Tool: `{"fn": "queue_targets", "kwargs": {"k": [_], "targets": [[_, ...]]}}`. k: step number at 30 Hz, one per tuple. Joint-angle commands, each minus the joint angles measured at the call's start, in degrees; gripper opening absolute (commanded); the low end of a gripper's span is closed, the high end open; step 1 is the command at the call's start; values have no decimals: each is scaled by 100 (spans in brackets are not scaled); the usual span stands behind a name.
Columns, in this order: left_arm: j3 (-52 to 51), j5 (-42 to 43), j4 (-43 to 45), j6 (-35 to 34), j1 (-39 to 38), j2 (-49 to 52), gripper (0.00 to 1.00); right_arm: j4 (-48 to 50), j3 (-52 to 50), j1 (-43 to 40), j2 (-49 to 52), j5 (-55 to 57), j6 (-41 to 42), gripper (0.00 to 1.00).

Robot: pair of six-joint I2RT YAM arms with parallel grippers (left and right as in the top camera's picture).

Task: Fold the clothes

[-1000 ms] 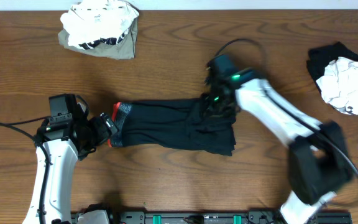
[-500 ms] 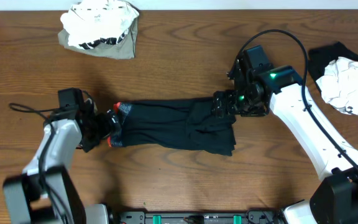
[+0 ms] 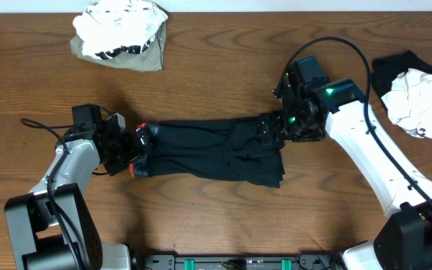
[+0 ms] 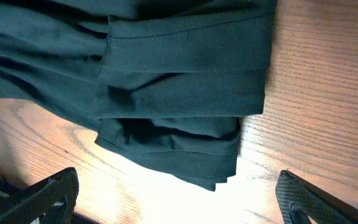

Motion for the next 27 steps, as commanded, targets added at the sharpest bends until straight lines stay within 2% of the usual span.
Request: {"fn": "queue_targets", "kwargs": {"k": [1,6,12,16,20,23,25,27], "targets": [[-83,107,-13,262,-7,129,98,-81,-11,-26,-170,-146,0,99],[-83,199,-13,267,-9,319,98,-203,-11,-24,-800,-190,55,99],[-85,981,96,332,-9,874,100,-275,-11,-26,-1738,-170,52,99],[-85,1202,153,330,-15,1200,92,-476,-11,-26,-2142,-133,52,99],[-85,1202,109,328,-15,1364,71,-590,-11,-26,-2273,-125,52,99],[-85,1202,4,330,-15,1370,46,-610,-11,-26,-2264,-125,52,99],[-85,1200,-52,330,-15,1370,35,-605,-11,-26,-2264,-109,52,99],[-83,1217,-87,328,-15,1370,19,-605,-11,-26,-2262,-48,52,99]]}}
